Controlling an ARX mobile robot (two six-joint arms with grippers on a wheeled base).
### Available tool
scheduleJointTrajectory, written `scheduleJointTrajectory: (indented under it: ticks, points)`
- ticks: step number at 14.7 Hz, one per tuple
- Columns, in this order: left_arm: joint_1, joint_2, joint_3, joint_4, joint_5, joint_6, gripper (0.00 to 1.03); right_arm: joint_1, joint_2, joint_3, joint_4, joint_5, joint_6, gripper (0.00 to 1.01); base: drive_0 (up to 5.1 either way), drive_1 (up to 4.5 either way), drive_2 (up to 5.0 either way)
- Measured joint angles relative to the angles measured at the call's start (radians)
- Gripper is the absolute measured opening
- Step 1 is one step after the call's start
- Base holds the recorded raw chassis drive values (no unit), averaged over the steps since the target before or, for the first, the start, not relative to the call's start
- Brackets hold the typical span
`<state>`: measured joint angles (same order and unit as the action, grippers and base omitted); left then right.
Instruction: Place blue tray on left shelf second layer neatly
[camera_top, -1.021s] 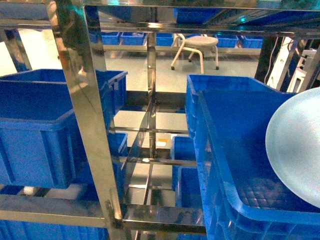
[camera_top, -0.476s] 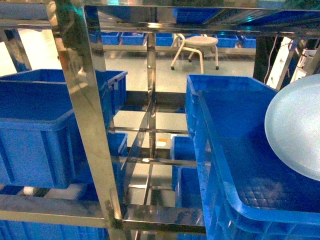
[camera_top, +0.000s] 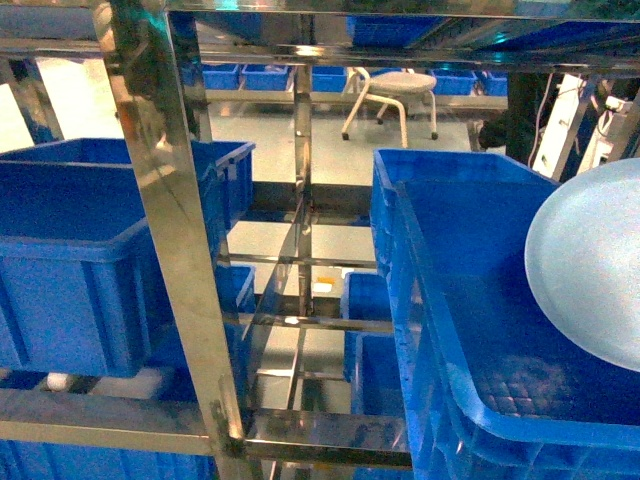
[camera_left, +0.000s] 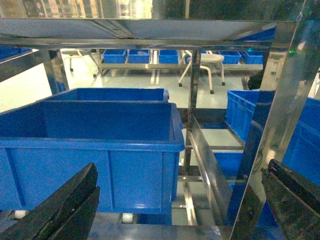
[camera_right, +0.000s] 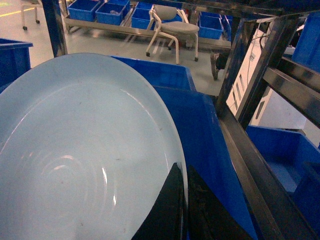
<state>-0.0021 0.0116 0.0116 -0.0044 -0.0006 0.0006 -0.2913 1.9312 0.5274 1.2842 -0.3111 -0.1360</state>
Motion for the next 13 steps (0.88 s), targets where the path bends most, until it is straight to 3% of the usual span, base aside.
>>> scheduleJointTrajectory:
  ticks: [1, 2, 7, 9, 13]
  points:
    - [0.000, 0.000, 0.000, 0.000, 0.000, 0.000, 0.98, 0.000, 0.000, 0.000, 0.001, 0.000, 0.000, 0.02, 0.0, 0.00, 0.0]
    - [0.000, 0.000, 0.000, 0.000, 0.000, 0.000, 0.98, 0.000, 0.000, 0.000, 0.001, 0.000, 0.000, 0.11, 0.0, 0.00, 0.0]
    - [0.000, 0.000, 0.000, 0.000, 0.000, 0.000, 0.98, 0.000, 0.000, 0.000, 0.002, 0.000, 0.000, 0.77, 0.0, 0.00, 0.0]
    - [0.000, 0.000, 0.000, 0.000, 0.000, 0.000, 0.98, -0.005, -0.064, -0.060, -0.017, -0.005, 0.004, 1.00, 0.0, 0.00, 0.0]
    - [0.000, 0.000, 0.000, 0.000, 0.000, 0.000, 0.98, -0.005, -0.204, -0.179, -0.024, -0.023, 0.009, 0.98, 0.0, 0.00, 0.0]
